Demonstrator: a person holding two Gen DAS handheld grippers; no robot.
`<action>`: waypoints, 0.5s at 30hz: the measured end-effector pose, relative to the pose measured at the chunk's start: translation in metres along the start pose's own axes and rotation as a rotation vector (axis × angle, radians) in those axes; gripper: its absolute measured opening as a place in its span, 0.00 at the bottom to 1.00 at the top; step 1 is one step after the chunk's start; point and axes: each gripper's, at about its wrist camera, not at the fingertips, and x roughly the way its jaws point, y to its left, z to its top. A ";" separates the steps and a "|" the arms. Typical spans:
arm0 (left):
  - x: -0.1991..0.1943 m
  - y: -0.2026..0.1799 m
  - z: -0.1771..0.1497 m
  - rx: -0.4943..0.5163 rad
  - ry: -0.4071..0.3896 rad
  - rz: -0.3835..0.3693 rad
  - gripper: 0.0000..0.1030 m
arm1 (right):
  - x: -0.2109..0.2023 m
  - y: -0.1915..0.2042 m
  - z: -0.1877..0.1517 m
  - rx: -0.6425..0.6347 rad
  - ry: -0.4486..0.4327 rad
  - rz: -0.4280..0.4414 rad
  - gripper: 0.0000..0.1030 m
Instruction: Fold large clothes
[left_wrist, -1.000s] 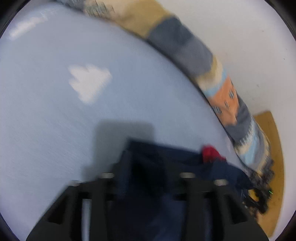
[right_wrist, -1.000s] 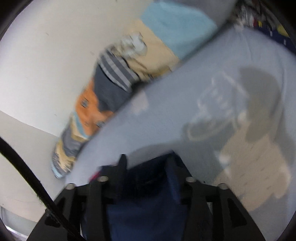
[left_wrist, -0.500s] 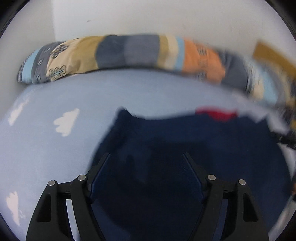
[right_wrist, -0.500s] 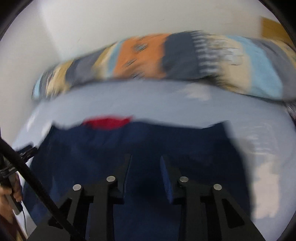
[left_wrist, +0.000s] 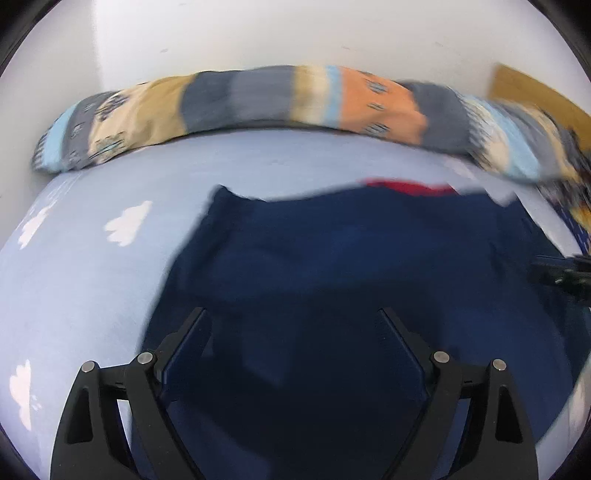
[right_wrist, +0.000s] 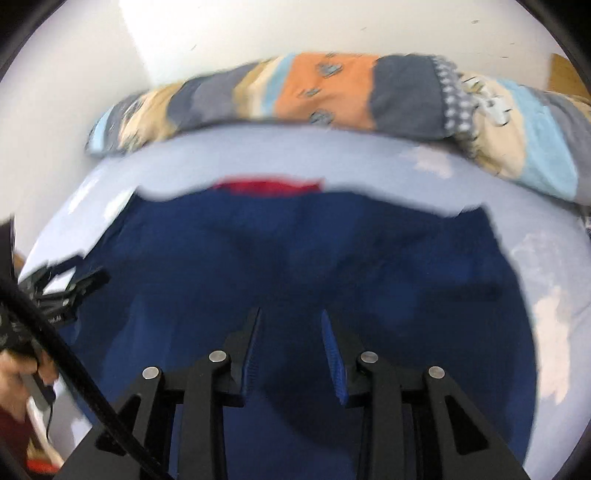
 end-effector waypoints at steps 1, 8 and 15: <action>0.004 -0.004 -0.007 0.027 0.011 0.011 0.87 | 0.007 0.007 -0.011 -0.027 0.033 0.014 0.34; 0.000 0.014 -0.027 0.005 0.052 0.042 0.89 | -0.005 -0.016 -0.037 0.071 0.049 -0.025 0.29; -0.019 0.049 -0.080 0.000 0.074 0.030 0.89 | -0.018 -0.022 -0.098 0.055 0.034 0.119 0.33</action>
